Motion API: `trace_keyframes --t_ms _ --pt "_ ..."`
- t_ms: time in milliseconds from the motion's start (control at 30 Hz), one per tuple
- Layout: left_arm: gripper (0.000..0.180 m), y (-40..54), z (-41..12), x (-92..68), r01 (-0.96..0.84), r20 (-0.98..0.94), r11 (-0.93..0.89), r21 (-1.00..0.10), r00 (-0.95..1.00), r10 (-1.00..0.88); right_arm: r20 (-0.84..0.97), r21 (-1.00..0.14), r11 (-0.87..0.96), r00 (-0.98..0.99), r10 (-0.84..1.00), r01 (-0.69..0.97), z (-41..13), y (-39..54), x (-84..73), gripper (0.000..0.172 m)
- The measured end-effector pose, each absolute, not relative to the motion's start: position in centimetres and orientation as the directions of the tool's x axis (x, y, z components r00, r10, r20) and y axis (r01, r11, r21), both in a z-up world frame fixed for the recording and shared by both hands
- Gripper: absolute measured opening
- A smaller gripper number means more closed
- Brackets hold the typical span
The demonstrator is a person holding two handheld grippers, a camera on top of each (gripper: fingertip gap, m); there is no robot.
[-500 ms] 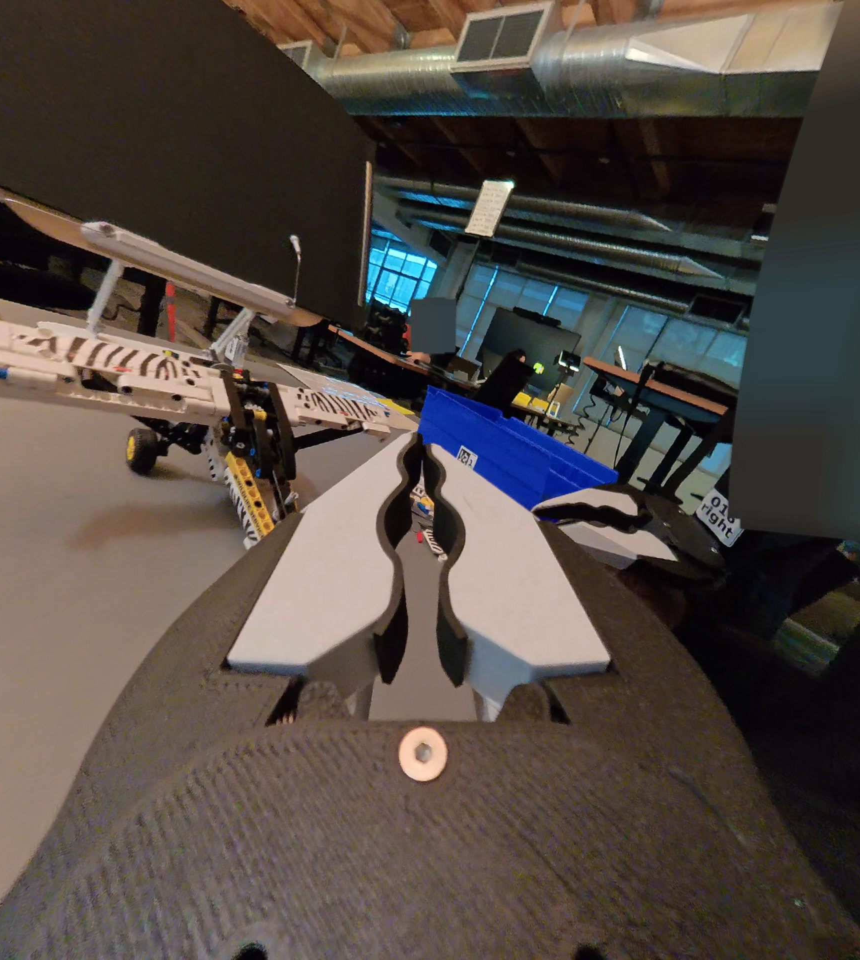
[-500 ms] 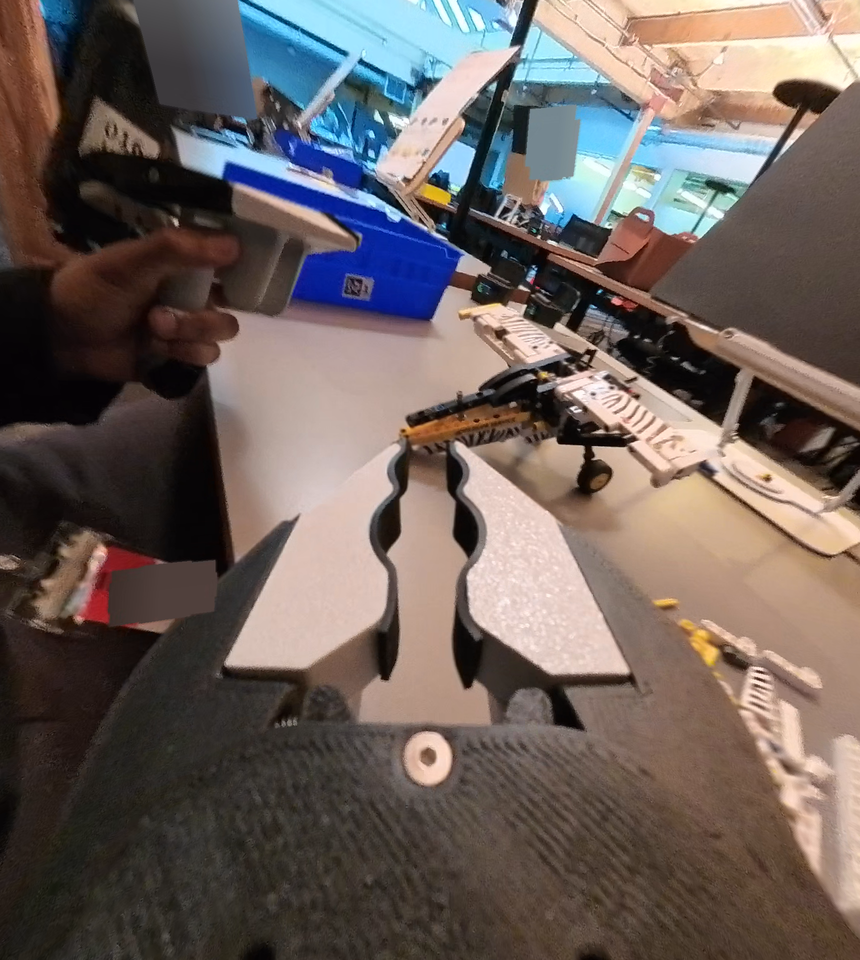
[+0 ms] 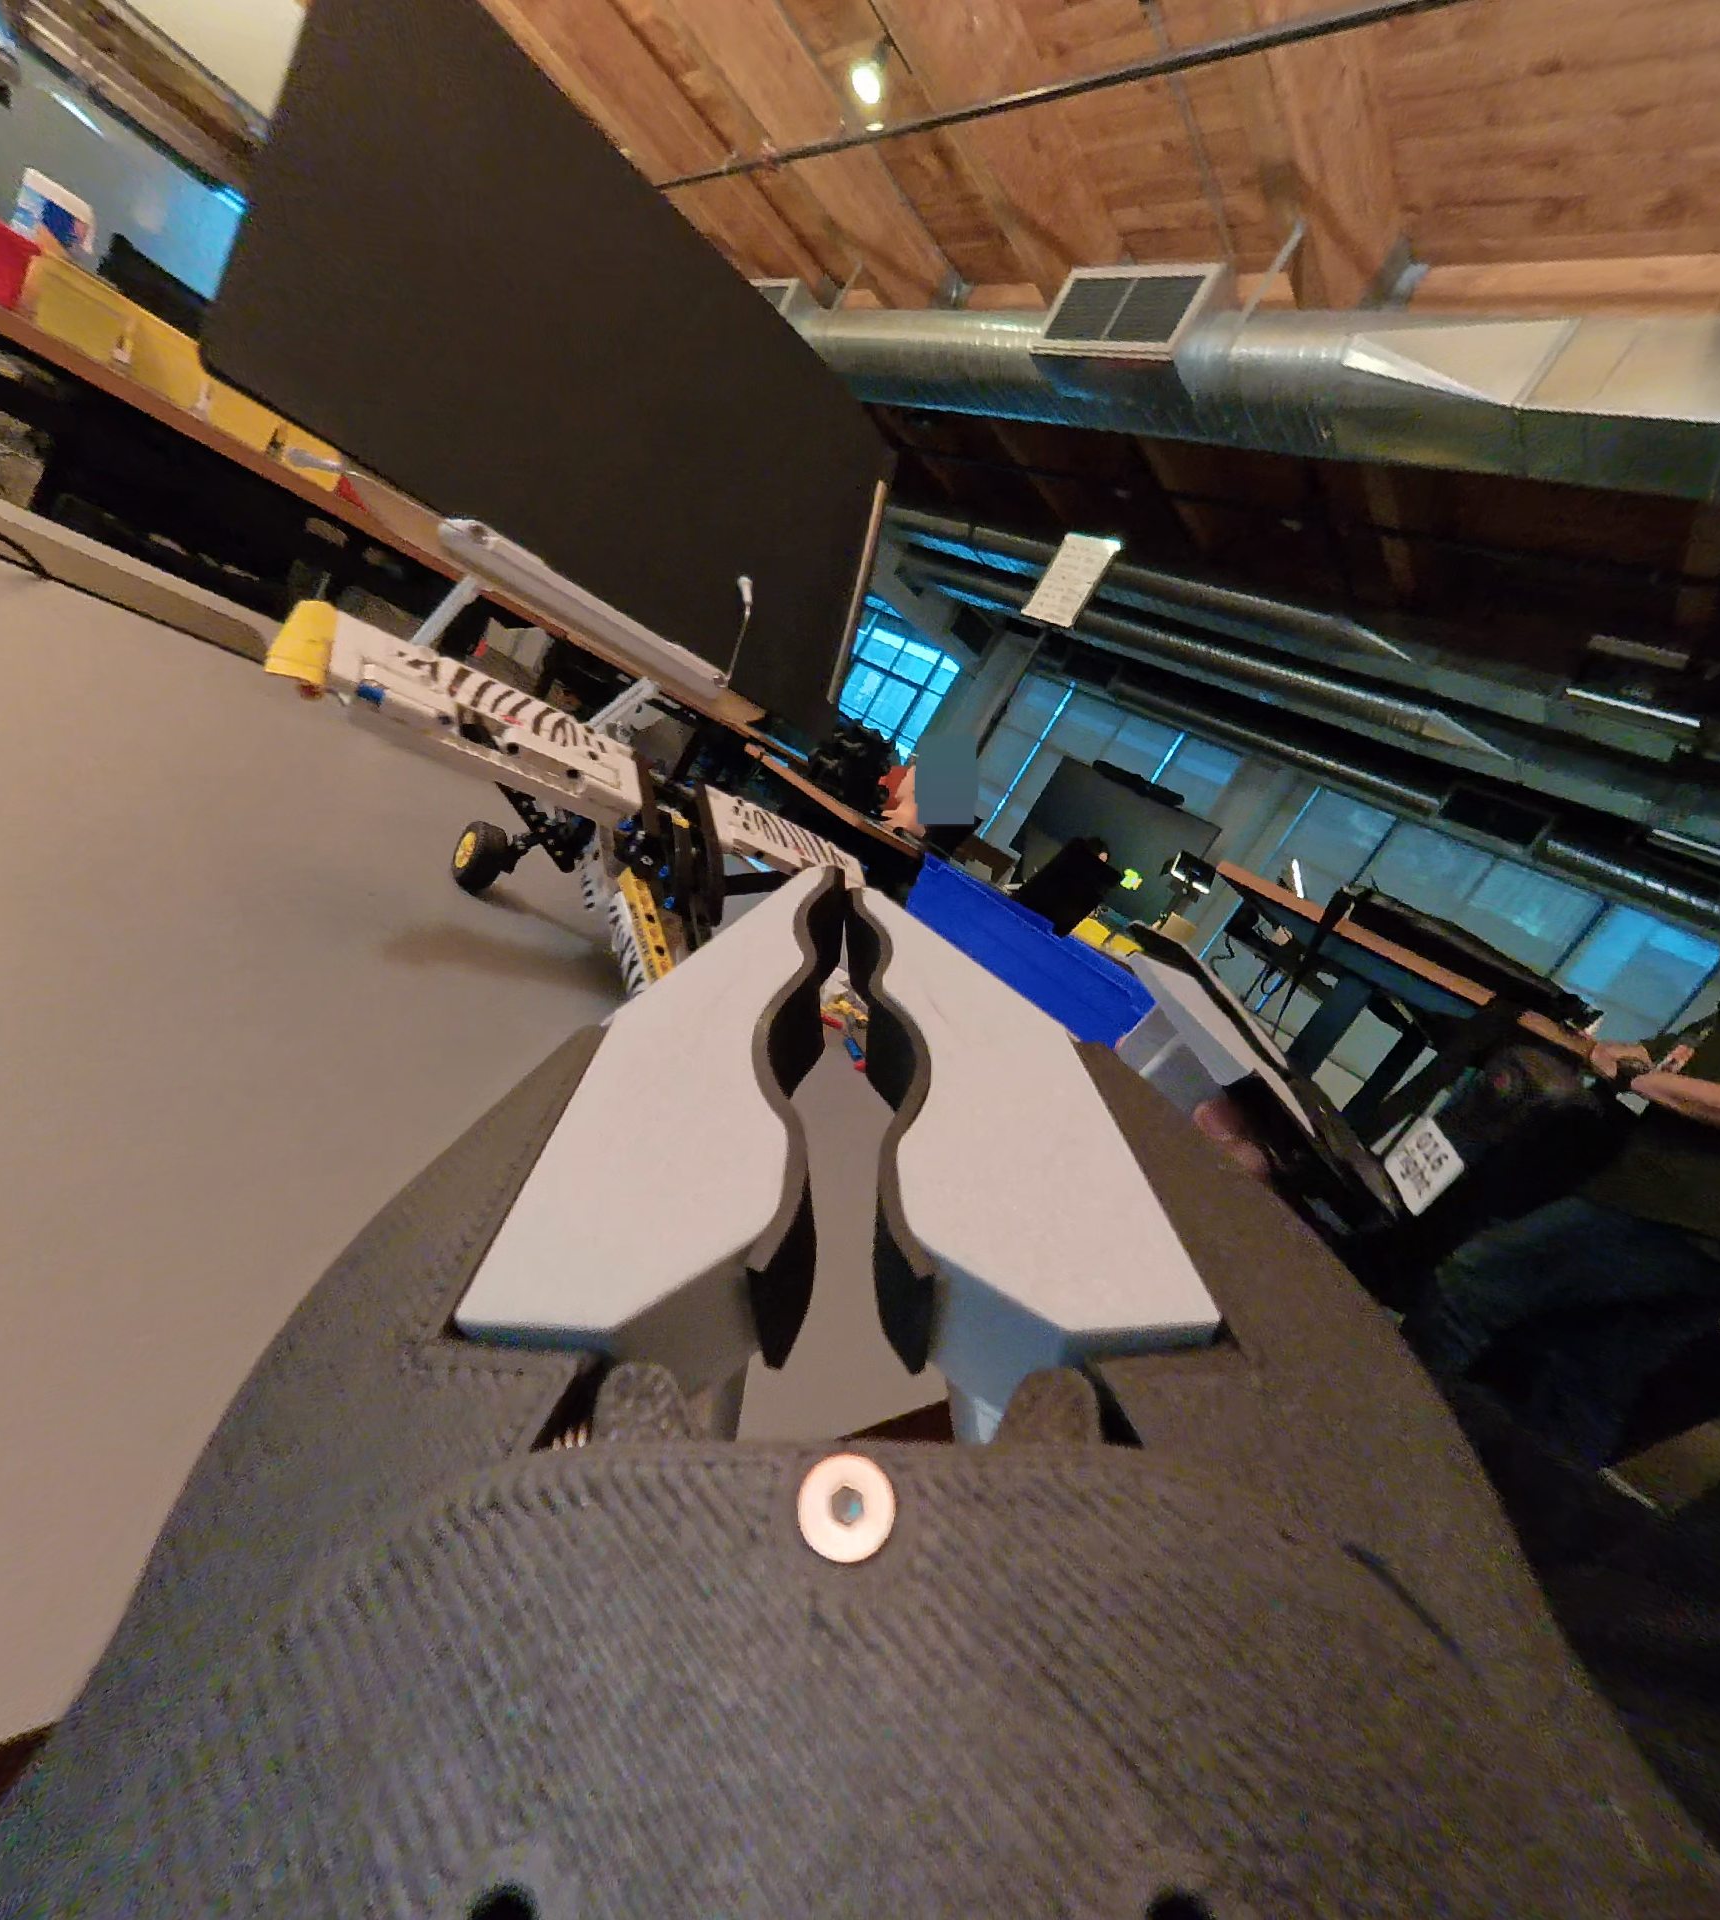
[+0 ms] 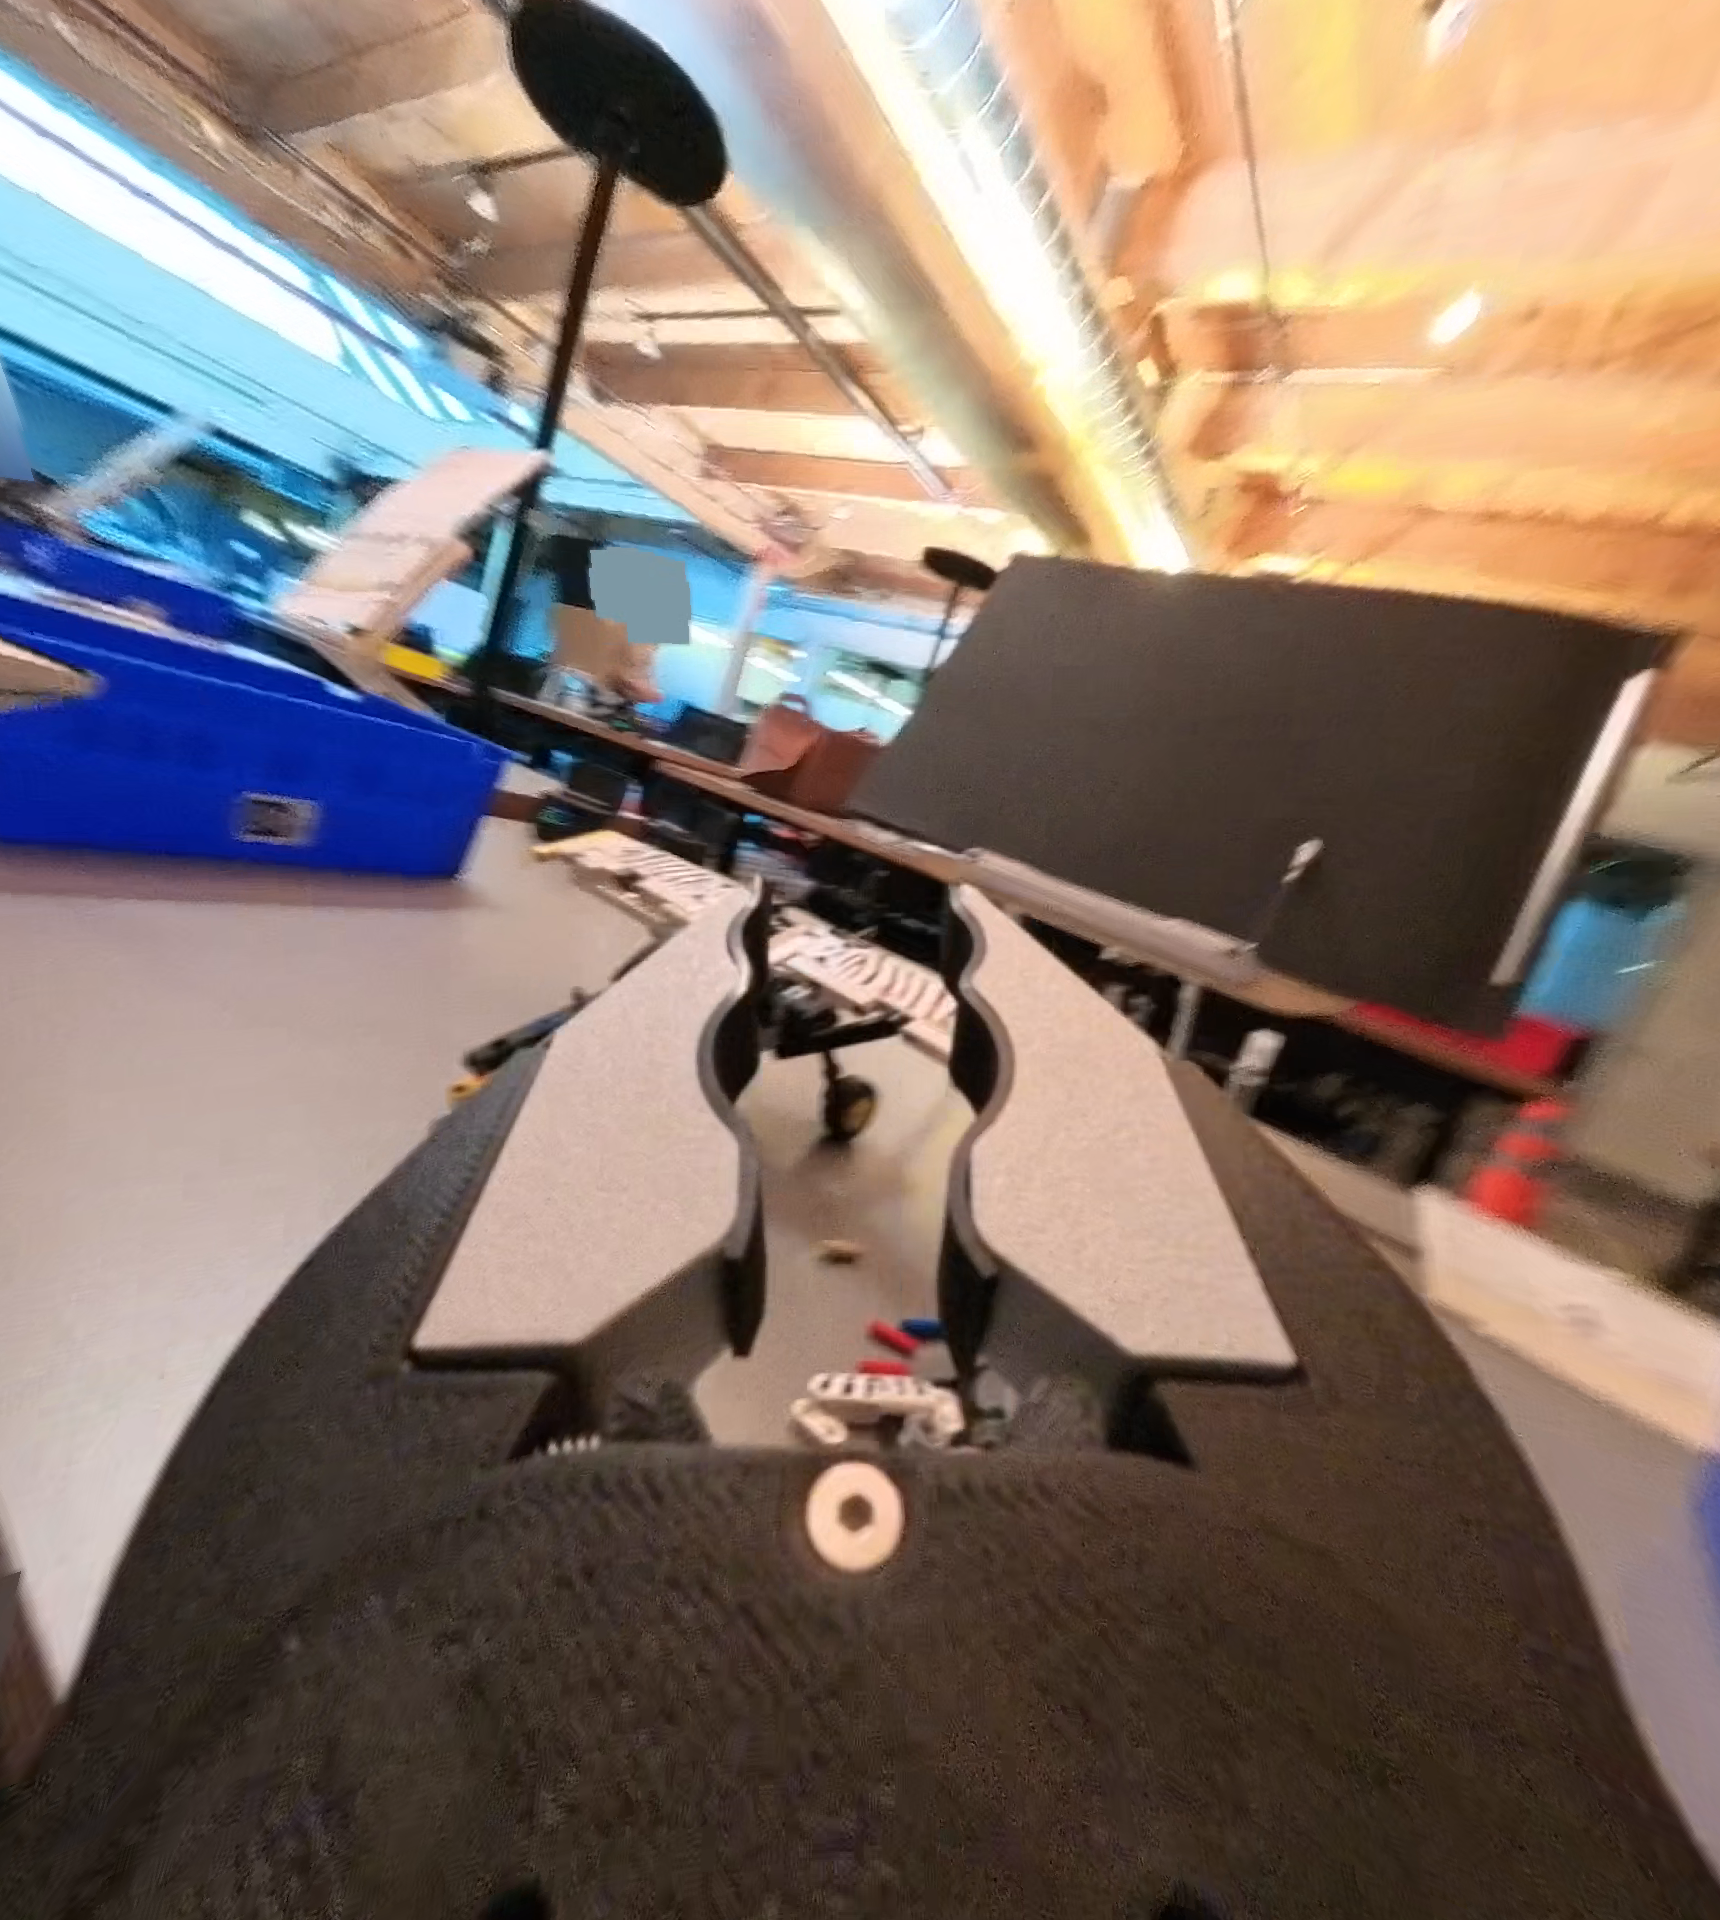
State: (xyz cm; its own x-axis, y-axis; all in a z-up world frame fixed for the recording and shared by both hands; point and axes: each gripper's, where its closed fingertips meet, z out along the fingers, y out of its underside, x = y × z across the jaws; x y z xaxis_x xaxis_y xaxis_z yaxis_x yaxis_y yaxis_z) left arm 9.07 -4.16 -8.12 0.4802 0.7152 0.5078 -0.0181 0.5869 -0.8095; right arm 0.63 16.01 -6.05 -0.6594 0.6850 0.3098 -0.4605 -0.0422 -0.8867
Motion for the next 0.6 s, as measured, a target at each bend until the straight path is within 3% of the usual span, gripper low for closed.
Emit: trace_keyframes --t_ms 233,400,533,600 --pt "0.0 -5.3 -9.2 9.1 -0.008 0.536 0.61 -0.793 0.467 0.703 0.661 -0.671 0.307 -0.356 0.66 -0.675 -7.9 13.3 1.5 0.024" --pt "0.0 -5.5 -9.3 10.4 0.006 0.547 0.616 -0.788 0.467 0.695 0.644 -0.715 0.345 -0.381 0.663 -0.609 -8.6 13.1 0.1 0.033" --pt "0.0 -4.4 -9.6 14.0 0.0 0.644 0.728 -0.685 0.468 0.606 0.786 -0.586 0.462 -0.327 0.525 -0.666 -10.6 10.7 1.1 0.034" --pt "0.0 -3.3 -10.0 16.1 0.025 0.688 0.769 -0.639 0.467 0.556 0.796 -0.585 0.465 -0.359 0.488 -0.665 -11.3 10.1 1.2 0.037"
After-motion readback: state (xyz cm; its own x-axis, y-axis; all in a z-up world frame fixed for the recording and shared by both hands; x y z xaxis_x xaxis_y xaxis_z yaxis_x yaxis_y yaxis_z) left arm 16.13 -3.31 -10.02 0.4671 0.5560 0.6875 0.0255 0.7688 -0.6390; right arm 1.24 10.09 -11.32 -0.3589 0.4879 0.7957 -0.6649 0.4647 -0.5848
